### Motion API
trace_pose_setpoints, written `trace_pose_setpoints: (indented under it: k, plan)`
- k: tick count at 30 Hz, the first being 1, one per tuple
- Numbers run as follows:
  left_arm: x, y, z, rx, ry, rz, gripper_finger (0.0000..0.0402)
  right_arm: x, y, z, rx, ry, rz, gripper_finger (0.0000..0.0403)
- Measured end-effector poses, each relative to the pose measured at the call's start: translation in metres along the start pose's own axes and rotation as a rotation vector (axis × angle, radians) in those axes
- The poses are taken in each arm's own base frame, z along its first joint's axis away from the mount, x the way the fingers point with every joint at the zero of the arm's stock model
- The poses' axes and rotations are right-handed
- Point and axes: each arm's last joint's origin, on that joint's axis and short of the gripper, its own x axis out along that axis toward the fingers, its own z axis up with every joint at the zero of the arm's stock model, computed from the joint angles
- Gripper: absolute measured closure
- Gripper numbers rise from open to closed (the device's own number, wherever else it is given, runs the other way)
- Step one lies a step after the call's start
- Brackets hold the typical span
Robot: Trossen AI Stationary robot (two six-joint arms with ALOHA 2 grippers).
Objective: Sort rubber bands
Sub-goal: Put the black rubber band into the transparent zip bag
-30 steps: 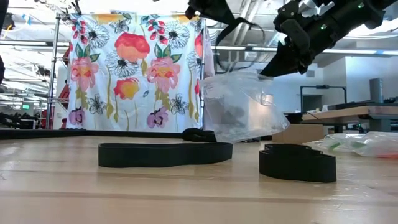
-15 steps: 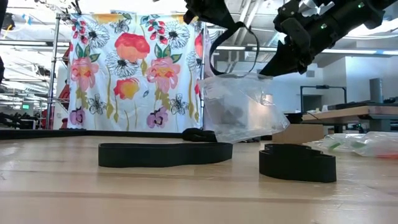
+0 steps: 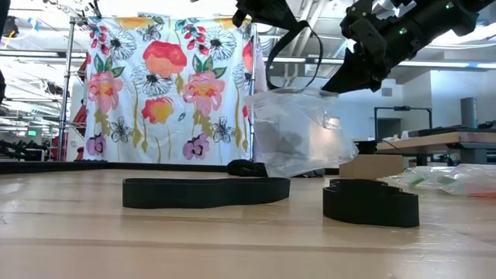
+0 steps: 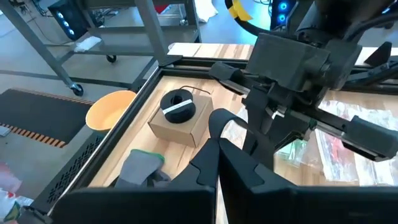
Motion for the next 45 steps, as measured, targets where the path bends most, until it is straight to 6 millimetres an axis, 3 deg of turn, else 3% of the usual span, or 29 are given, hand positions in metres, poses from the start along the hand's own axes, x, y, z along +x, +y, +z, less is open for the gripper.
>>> trace_pose_setpoints:
  k: [5, 15, 24, 37, 45]
  plan:
    - [0.0, 0.0, -0.001, 0.005, 0.009, -0.002, 0.0401, 0.0, 0.0, 0.0, 0.015, 0.0, 0.0, 0.0403]
    - [0.032, -0.012, -0.021, 0.106, 0.068, -0.046, 0.0401, 0.001, -0.003, 0.001, 0.048, -0.001, -0.019, 0.0403]
    - [0.029, -0.015, -0.02, 0.126, 0.062, -0.015, 0.0401, 0.004, -0.017, -0.005, 0.067, 0.054, -0.148, 0.0403]
    - [0.028, -0.011, -0.024, 0.141, 0.105, 0.119, 0.0401, 0.002, -0.01, -0.003, 0.058, 0.061, -0.085, 0.0403]
    - [0.027, -0.01, -0.028, 0.145, 0.144, 0.13, 0.0401, 0.001, -0.013, -0.002, 0.055, 0.066, -0.148, 0.0403]
